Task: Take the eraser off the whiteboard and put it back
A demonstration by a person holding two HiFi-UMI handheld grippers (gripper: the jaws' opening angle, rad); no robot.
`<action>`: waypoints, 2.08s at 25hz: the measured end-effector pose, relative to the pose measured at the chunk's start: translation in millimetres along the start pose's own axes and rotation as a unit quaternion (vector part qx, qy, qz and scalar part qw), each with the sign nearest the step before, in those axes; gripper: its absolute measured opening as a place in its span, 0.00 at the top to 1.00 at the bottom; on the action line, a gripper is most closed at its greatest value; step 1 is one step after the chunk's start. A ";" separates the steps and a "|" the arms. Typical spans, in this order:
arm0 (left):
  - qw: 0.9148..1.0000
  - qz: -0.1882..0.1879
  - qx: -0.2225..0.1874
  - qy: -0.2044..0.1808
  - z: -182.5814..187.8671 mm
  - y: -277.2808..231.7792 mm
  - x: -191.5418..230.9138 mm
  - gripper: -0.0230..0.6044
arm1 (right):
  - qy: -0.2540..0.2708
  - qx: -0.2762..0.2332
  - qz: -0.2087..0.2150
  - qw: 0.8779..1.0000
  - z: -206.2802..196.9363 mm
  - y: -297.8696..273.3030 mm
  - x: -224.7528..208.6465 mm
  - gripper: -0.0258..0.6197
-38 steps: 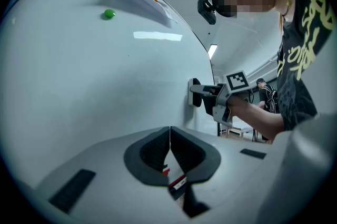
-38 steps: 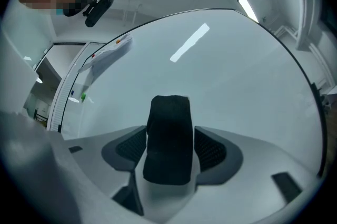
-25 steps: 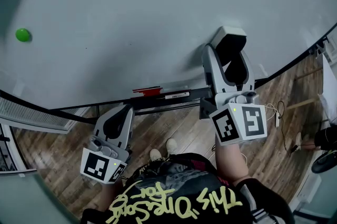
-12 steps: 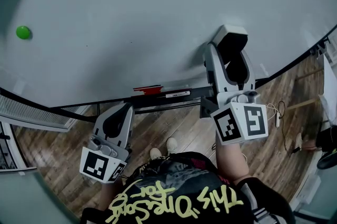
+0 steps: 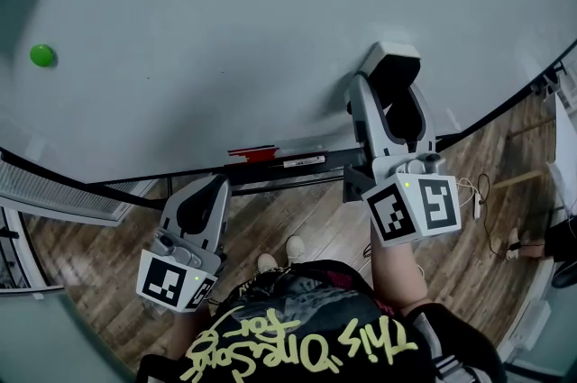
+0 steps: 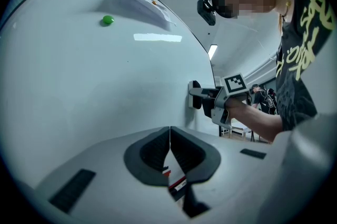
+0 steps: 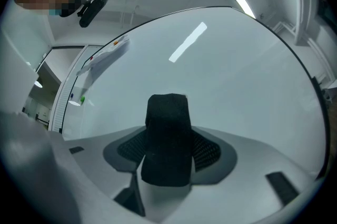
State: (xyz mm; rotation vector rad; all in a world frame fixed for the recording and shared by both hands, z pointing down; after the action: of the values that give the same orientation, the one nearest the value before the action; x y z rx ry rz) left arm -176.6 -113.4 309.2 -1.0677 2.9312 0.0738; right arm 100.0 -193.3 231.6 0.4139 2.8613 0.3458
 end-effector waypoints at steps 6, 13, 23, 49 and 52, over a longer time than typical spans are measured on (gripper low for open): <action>1.000 0.005 0.001 -0.001 -0.4 1.5 0.7 0.95 | -0.002 0.002 0.006 1.000 -1.6 -1.2 -1.7 0.59; 1.000 0.005 -0.002 -0.001 0.6 2.6 -3.0 0.95 | -0.003 0.001 0.014 1.000 0.0 2.5 -3.5 0.60; 1.000 -0.004 -0.007 -0.001 0.7 0.2 -4.1 0.95 | 0.003 -0.004 0.019 1.000 3.2 14.7 -2.4 0.60; 0.999 -0.035 -0.005 -0.004 2.8 -9.1 -9.2 0.95 | -0.014 0.013 0.027 0.999 -1.7 49.3 -5.6 0.60; 0.999 -0.036 -0.006 -0.004 4.0 -7.9 -9.1 0.95 | -0.011 0.015 0.029 0.999 -2.0 53.3 -3.9 0.60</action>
State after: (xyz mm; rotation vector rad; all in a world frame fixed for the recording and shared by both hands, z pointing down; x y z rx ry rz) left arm -164.5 -113.4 305.2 -1.1706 2.8851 0.0956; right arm 116.4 -145.2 248.3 0.5045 2.8408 0.3062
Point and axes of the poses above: the fingertips, and each gripper's own axes: y backward along the fingers, x to its left, z out of its top, the point moved 8 cm from there along y, backward along the fingers, and after that the axes turned 2 degrees about -z, right-handed, at the moved point
